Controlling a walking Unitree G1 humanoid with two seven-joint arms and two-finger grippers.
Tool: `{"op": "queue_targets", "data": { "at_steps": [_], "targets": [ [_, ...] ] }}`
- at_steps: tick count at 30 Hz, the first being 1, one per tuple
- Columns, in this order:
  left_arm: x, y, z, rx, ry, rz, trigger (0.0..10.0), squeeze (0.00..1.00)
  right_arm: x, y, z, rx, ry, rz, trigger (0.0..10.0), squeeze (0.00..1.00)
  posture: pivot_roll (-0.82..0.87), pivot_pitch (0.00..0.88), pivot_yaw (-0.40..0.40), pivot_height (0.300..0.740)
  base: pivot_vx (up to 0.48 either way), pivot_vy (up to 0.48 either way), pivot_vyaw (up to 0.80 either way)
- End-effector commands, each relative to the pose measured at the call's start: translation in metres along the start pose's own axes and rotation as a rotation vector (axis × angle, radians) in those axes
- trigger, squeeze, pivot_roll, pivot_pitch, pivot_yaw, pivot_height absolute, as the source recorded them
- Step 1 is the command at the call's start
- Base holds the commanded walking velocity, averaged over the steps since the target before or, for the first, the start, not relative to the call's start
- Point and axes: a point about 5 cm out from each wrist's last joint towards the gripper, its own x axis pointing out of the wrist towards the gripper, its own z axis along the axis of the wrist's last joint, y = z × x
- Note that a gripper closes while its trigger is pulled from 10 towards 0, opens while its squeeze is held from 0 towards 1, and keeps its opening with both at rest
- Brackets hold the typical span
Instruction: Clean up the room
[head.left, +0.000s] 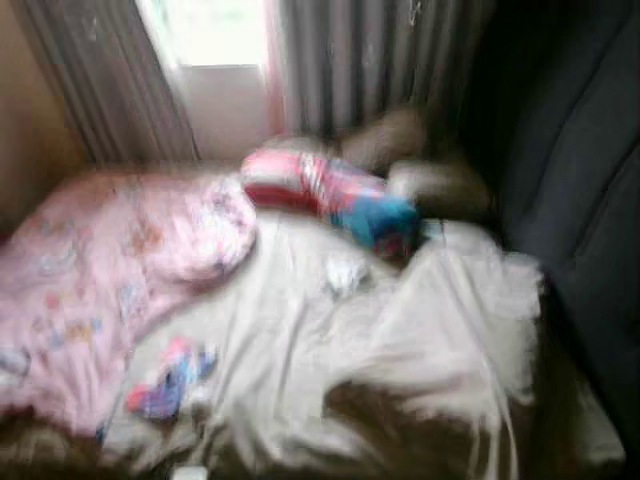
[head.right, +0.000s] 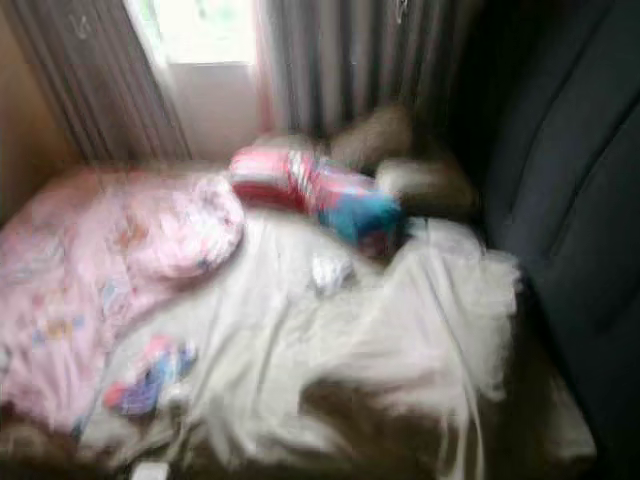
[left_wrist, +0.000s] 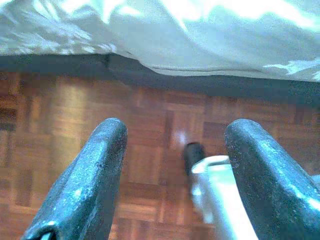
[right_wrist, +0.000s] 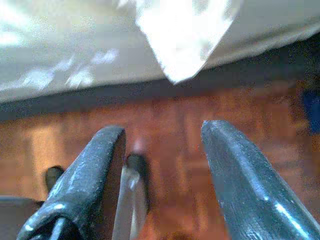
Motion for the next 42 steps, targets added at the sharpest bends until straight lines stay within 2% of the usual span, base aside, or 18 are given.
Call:
{"op": "queue_targets", "data": {
  "at_steps": [1, 11, 19, 20, 21, 23, 24, 26, 27, 28, 29, 31, 33, 34, 36, 38, 41, 42],
  "targets": [
    [-0.002, 0.006, -0.01, 0.01, 0.034, 0.013, 10.0, 0.0, 0.0, 0.006, -0.006, 0.019, 0.015, 0.011, 10.0, 0.0, -0.04, 0.0, 0.028, 0.74, 0.0, 0.0, 0.0],
    [-0.002, 0.005, -0.003, -0.004, -0.034, 0.029, 10.0, 0.0, 0.0, 0.004, -0.001, 0.073, -0.043, -0.014, 10.0, 0.0, -0.04, 0.0, 0.02, 0.74, 0.0, 0.0, 0.0],
    [-0.004, 0.008, 0.004, -0.031, -0.151, 0.091, 10.0, 0.0, -0.002, 0.002, 0.007, 0.086, -0.151, -0.024, 10.0, 0.0, -0.06, 0.0, 0.025, 0.74, 0.0, 0.0, 0.0],
    [-0.003, 0.008, 0.021, 0.003, -0.206, 0.097, 10.0, 0.0, -0.002, 0.002, 0.008, 0.073, -0.159, -0.024, 10.0, 0.0, -0.06, 0.0, 0.025, 0.74, 0.0, 0.0, 0.0],
    [-0.003, 0.011, 0.048, 0.046, -0.305, 0.095, 10.0, 0.0, -0.002, 0.002, 0.009, 0.03, -0.166, -0.014, 10.0, 0.0, -0.06, 0.0, 0.023, 0.74, 0.0, 0.0, 0.0],
    [-0.005, 0.014, 0.064, 0.06, -0.387, 0.086, 10.0, 0.0, -0.001, 0.01, 0.056, 0.005, -0.32, 0.023, 10.0, 0.0, -0.06, 0.0, 0.017, 0.74, 0.0, 0.0, 0.0],
    [-0.008, 0.015, 0.071, 0.036, -0.446, 0.081, 10.0, 0.0, -0.003, 0.015, 0.083, 0.03, -0.419, 0.056, 10.0, 0.0, -0.05, 0.0, 0.013, 0.74, 0.0, 0.0, 0.0],
    [-0.009, 0.015, 0.075, 0.028, -0.476, 0.07, 10.0, 0.0, -0.005, 0.017, 0.088, 0.011, -0.454, 0.077, 10.0, 0.0, -0.04, 0.0, 0.01, 0.74, 0.0, 0.0, 0.0],
    [-0.011, 0.012, 0.081, 0.043, -0.521, 0.029, 10.0, 0.0, -0.008, 0.021, 0.096, -0.049, -0.517, 0.107, 10.0, 0.0, -0.04, 0.0, 0.008, 0.74, 0.0, 0.0, 0.0],
    [-0.011, 0.012, 0.081, 0.043, -0.521, 0.029, 10.0, 0.0, -0.008, 0.021, 0.096, -0.049, -0.517, 0.107, 10.0, 0.0, -0.04, 0.0, 0.008, 0.74, 0.0, 0.0, 0.0],
    [-0.014, 0.007, 0.084, 0.074, -0.56, -0.015, 10.0, 0.0, -0.011, 0.022, 0.102, -0.063, -0.571, 0.125, 10.0, 0.0, -0.04, 0.0, 0.008, 0.74, 0.0, 0.0, 0.0],
    [-0.017, 0.004, 0.088, 0.062, -0.616, -0.039, 10.0, 0.0, -0.015, 0.021, 0.113, -0.024, -0.647, 0.107, 10.0, 0.0, -0.05, 0.0, 0.013, 0.74, 0.0, 0.0, 0.0],
    [-0.022, 0.003, 0.092, 0.025, -0.683, -0.016, 10.0, 0.0, -0.022, 0.018, 0.127, 0.013, -0.746, 0.089, 10.0, 0.0, -0.05, 0.0, 0.014, 0.74, 0.0, 0.0, 0.0],
    [-0.022, 0.003, 0.092, 0.025, -0.683, -0.016, 10.0, 0.0, -0.022, 0.018, 0.127, 0.013, -0.746, 0.089, 10.0, 0.0, -0.05, 0.0, 0.014, 0.74, 0.0, 0.0, 0.0],
    [-0.03, 0.001, 0.098, 0.025, -0.762, -0.004, 10.0, 0.0, -0.027, 0.019, 0.129, 0.001, -0.792, 0.105, 10.0, 0.0, -0.05, 0.0, 0.013, 0.74, 0.0, 0.0, 0.0],
    [-0.038, 0.001, 0.102, 0.007, -0.819, 0.0, 10.0, 0.0, -0.032, 0.017, 0.127, 0.037, -0.839, 0.102, 10.0, 0.0, -0.06, 0.0, 0.013, 0.74, 0.0, 0.0, 0.0],
    [-0.042, 0.001, 0.105, 0.045, -0.847, 0.014, 10.0, 0.0, -0.035, 0.013, 0.122, 0.054, -0.856, 0.08, 10.0, 0.0, -0.06, 0.0, 0.011, 0.74, 0.0, 0.0, 0.0],
    [-0.042, 0.003, 0.106, 0.029, -0.847, 0.016, 10.0, 0.0, -0.034, 0.013, 0.121, 0.05, -0.851, 0.074, 10.0, 0.0, -0.06, 0.0, 0.013, 0.74, 0.0, 0.0, 0.0]
  ]
}}
